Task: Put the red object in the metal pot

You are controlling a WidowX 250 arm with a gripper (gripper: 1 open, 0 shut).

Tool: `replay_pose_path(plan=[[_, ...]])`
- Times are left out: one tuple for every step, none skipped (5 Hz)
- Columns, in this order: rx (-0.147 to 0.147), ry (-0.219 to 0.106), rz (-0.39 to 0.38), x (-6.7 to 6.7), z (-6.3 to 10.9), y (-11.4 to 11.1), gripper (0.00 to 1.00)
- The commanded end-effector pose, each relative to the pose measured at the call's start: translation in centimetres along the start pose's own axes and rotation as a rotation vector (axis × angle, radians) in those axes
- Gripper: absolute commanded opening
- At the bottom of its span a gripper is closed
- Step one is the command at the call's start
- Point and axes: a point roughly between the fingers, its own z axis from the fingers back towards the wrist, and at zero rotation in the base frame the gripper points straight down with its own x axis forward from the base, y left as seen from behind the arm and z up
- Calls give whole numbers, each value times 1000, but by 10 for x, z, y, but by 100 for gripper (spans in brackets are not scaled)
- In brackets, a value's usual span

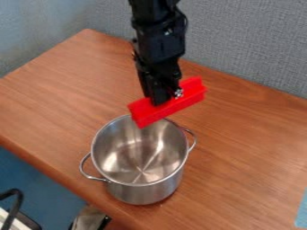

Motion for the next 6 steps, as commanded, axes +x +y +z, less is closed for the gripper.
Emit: replay_pose_path(plan=[[13, -12, 22, -4, 3, 4, 0], [12, -7, 34, -6, -1, 4, 0], [10, -3, 48, -7, -4, 6, 0], [8, 2, 60, -8, -7, 8, 100], [7, 12, 66, -9, -12, 9, 100], [3, 18, 73, -15, -12, 2, 100]])
